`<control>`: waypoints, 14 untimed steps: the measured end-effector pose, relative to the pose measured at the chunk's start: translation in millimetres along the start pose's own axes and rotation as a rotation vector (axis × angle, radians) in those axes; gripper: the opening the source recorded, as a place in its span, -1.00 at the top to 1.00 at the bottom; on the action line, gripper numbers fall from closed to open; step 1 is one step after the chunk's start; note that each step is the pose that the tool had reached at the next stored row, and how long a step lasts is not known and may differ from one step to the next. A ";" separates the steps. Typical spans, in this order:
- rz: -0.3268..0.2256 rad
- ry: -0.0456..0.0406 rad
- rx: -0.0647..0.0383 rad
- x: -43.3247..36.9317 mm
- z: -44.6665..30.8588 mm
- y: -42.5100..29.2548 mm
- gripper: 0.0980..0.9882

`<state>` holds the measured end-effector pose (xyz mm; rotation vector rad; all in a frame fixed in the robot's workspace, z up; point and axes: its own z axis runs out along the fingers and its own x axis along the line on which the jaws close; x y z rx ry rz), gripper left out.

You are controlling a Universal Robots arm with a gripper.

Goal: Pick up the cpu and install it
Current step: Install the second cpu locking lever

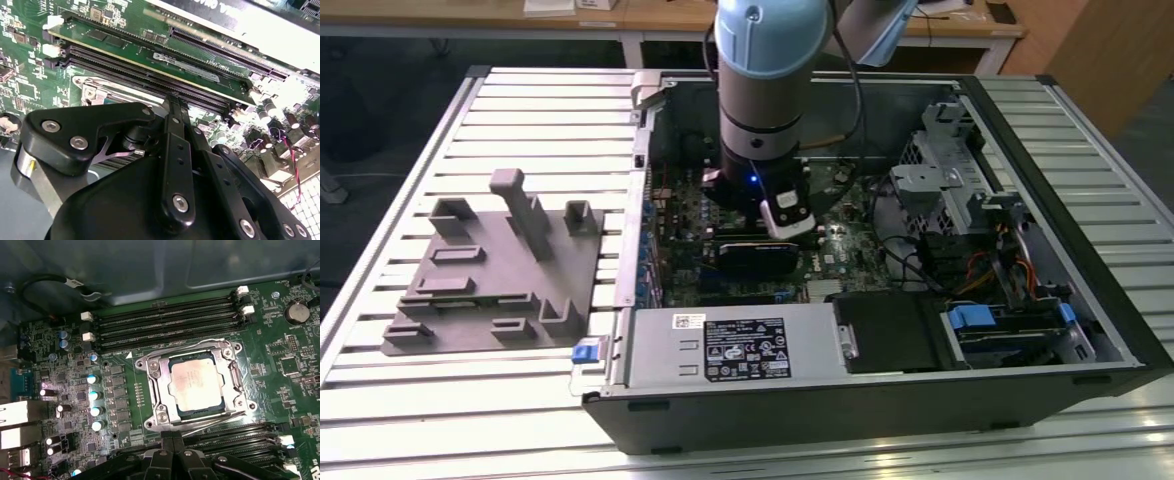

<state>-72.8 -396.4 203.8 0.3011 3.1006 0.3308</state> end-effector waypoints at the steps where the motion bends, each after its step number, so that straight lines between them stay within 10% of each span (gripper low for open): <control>1: 0.000 0.0005 -0.003 0.2 0.2 -0.6 0.98; 14: 0.001 0.0045 -0.024 4.2 3.8 -2.8 0.98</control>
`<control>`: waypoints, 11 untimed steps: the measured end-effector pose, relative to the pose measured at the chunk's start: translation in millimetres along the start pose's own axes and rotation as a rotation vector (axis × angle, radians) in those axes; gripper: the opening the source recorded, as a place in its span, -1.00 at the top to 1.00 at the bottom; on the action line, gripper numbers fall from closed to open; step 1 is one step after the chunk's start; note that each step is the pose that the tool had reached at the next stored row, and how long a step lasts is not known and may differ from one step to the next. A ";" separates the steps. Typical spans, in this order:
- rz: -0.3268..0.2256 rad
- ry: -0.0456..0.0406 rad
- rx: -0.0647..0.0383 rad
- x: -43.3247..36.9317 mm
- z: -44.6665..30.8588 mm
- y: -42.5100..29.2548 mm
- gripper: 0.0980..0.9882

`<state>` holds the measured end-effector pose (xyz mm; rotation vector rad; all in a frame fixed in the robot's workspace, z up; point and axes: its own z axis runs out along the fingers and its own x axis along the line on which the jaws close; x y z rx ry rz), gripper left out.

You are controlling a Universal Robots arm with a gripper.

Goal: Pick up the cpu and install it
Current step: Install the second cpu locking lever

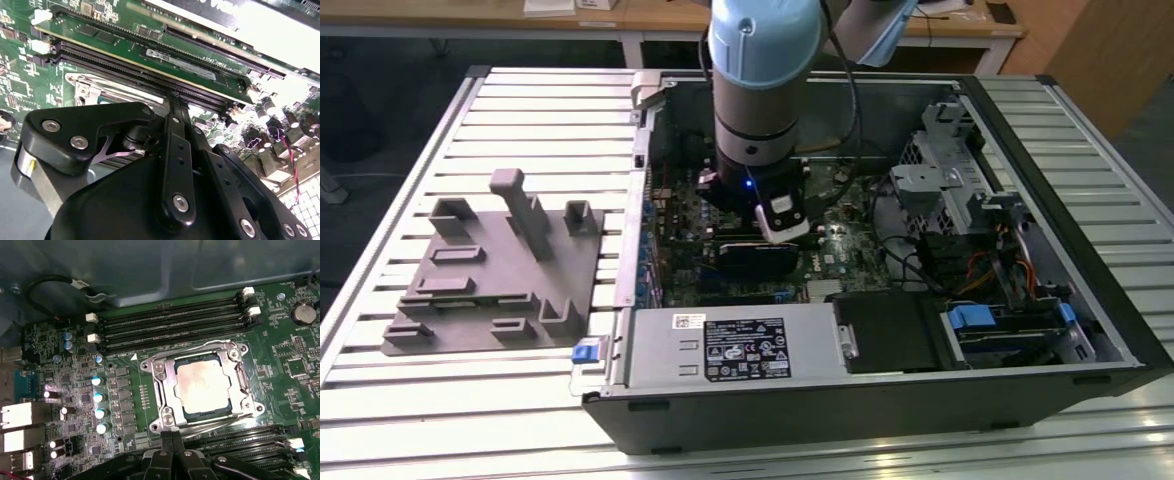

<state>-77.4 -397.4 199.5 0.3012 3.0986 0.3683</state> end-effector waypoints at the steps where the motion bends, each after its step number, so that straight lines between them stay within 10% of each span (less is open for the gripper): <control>1: 0.000 0.0011 -0.006 0.4 0.2 -0.1 0.98; 11: 0.001 0.0052 -0.027 4.0 3.3 -1.5 0.98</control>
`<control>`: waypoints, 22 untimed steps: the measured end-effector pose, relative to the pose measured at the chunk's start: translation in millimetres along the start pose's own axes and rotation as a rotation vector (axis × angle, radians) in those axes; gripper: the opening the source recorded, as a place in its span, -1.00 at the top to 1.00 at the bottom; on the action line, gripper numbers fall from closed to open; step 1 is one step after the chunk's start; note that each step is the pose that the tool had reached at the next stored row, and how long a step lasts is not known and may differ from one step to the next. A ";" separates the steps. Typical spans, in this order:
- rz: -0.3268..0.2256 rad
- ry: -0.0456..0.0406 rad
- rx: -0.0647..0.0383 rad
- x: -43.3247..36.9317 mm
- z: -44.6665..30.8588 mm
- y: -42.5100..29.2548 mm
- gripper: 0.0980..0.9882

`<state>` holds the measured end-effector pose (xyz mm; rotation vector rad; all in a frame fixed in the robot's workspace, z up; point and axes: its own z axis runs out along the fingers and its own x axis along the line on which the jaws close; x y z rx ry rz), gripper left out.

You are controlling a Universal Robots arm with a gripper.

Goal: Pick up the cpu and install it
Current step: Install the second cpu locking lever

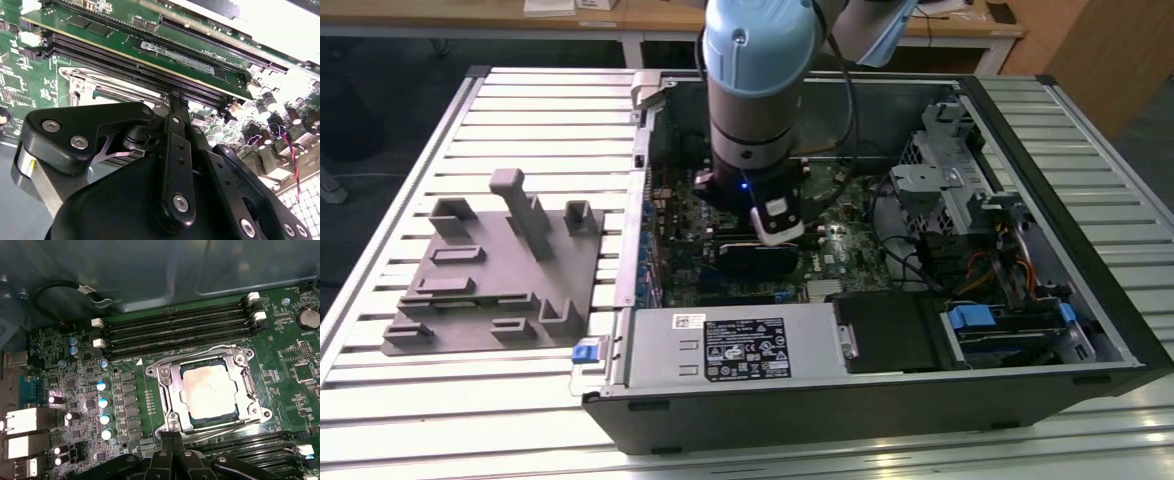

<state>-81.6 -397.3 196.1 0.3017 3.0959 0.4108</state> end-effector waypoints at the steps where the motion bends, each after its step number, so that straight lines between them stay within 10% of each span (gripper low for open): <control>1: 0.000 0.0004 -0.002 0.3 0.7 -0.2 0.98; 22: 0.000 0.0022 -0.011 7.2 7.1 -1.4 0.98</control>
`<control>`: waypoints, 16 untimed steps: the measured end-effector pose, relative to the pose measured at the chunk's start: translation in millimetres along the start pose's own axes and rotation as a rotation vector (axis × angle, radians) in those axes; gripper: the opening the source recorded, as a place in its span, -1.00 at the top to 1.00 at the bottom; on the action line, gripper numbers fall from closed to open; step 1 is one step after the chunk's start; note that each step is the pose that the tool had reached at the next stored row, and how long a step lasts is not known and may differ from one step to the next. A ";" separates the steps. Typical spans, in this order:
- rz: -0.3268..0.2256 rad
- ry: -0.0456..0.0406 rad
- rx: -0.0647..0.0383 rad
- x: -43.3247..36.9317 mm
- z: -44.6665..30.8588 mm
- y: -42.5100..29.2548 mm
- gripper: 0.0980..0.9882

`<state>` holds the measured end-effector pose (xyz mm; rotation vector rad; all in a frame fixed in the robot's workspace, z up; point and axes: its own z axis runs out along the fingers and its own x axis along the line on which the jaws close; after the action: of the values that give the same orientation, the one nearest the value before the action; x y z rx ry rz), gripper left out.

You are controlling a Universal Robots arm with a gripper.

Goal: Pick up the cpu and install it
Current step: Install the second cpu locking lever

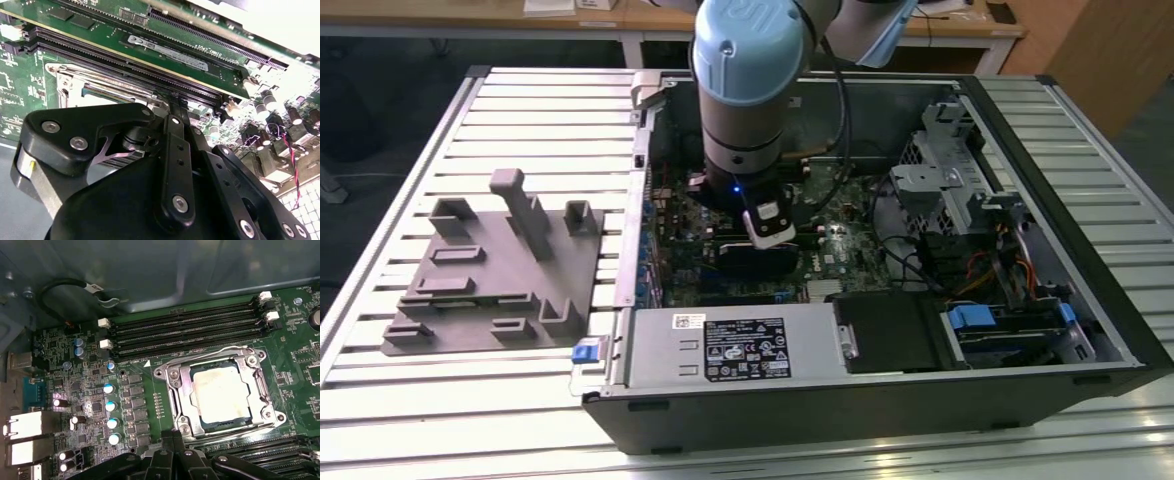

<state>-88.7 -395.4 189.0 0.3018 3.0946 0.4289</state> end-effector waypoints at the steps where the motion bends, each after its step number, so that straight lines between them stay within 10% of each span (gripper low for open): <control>1: 0.000 0.0000 0.000 0.0 0.0 0.0 0.98; 16: 0.000 -0.0006 0.003 0.5 -13.9 4.5 0.98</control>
<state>-88.7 -394.8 203.7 0.3018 3.0948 0.4247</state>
